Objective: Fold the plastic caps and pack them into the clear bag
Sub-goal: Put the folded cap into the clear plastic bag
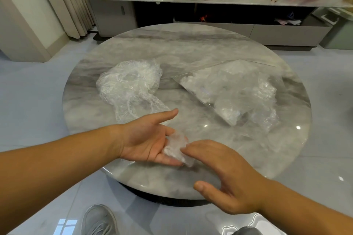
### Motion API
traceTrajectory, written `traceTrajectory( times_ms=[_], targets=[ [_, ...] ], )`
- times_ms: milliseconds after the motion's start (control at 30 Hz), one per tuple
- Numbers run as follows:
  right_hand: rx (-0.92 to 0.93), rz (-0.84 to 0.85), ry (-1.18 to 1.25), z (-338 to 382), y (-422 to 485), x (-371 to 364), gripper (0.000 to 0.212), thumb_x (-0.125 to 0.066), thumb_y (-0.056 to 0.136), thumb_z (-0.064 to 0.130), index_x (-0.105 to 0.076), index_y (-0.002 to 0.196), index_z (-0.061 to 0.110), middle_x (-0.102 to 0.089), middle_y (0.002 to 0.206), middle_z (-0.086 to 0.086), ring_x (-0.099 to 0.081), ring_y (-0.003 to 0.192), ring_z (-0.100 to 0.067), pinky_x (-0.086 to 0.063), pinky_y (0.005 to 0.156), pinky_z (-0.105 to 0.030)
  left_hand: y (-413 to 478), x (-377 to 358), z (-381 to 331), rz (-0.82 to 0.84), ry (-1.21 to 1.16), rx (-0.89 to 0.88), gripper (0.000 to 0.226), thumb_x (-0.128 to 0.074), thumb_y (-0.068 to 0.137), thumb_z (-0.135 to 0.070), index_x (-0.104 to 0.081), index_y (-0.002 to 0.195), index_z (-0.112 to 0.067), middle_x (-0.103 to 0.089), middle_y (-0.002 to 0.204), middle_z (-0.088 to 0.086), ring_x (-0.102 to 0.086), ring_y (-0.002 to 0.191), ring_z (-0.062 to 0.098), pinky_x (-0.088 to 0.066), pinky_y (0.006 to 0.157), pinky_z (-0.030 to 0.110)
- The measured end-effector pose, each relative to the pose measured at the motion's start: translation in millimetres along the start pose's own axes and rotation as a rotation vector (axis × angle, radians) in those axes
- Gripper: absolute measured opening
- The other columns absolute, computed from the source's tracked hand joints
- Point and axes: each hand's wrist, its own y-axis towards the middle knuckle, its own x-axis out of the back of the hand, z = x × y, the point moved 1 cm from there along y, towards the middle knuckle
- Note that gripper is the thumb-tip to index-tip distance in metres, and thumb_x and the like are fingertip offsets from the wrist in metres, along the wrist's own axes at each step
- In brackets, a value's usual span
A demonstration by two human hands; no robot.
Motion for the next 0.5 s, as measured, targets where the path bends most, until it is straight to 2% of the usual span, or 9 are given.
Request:
traceTrajectory(
  times_ms=[67, 133, 200, 300, 400, 500],
  targets=[
    [-0.011, 0.071, -0.043, -2, -1, -1, 0.064, -0.05, 0.1, 0.045, -0.043, 0.15, 0.005, -0.058, 0.136, -0.003, -0.057, 0.123, -0.016, -0.049, 0.096, -0.037, 3, -4, 4, -0.082, 0.135, -0.01, 0.062, -0.061, 0.095, -0.046, -0.057, 0.13, 0.005, -0.063, 0.127, 0.027, -0.063, 0.119, 0.039, -0.056, 0.096, 0.04],
    [-0.032, 0.095, -0.039, -2, -1, -1, 0.066, -0.048, 0.101, 0.046, -0.039, 0.153, 0.007, -0.056, 0.139, -0.002, -0.056, 0.125, -0.014, -0.048, 0.097, -0.035, 5, -7, 8, -0.169, 0.249, -0.031, 0.043, -0.061, 0.098, -0.024, -0.058, 0.128, 0.007, -0.065, 0.125, 0.026, -0.065, 0.118, 0.036, -0.056, 0.096, 0.037],
    [-0.074, 0.062, 0.02, -1, -2, 0, 0.062, -0.046, 0.102, 0.047, -0.039, 0.152, 0.012, -0.053, 0.143, 0.003, -0.052, 0.131, -0.012, -0.046, 0.102, -0.031, 7, -6, 9, -0.251, 0.256, -0.079, 0.035, -0.06, 0.097, -0.005, -0.057, 0.129, 0.008, -0.067, 0.123, 0.024, -0.068, 0.113, 0.034, -0.057, 0.093, 0.038],
    [-0.251, -0.072, 0.118, 3, -2, 1, 0.053, -0.05, 0.1, 0.048, -0.045, 0.146, 0.024, -0.045, 0.146, 0.013, -0.046, 0.137, -0.012, -0.039, 0.108, -0.022, 9, -7, 2, -0.344, 0.179, -0.228, 0.033, -0.06, 0.093, 0.006, -0.06, 0.126, 0.004, -0.069, 0.117, 0.024, -0.073, 0.098, 0.029, -0.063, 0.074, 0.033],
    [-0.569, -0.189, 0.462, 11, 7, 7, 0.041, -0.053, 0.09, 0.058, -0.064, 0.126, 0.043, -0.055, 0.134, 0.022, -0.05, 0.131, -0.001, -0.041, 0.107, -0.02, 7, -16, -10, -0.416, 0.208, -0.396, 0.03, -0.064, 0.089, 0.009, -0.064, 0.118, 0.0, -0.07, 0.112, 0.023, -0.074, 0.089, 0.029, -0.063, 0.07, 0.034],
    [-0.716, -0.253, 0.823, 11, 11, 15, 0.033, -0.057, 0.087, 0.054, -0.074, 0.112, 0.041, -0.07, 0.123, 0.013, -0.061, 0.121, -0.004, -0.05, 0.104, -0.034, 9, -35, -16, -0.445, 0.314, -0.522, 0.035, -0.07, 0.086, 0.006, -0.064, 0.118, -0.006, -0.07, 0.11, 0.022, -0.074, 0.09, 0.03, -0.063, 0.076, 0.038]
  ],
)
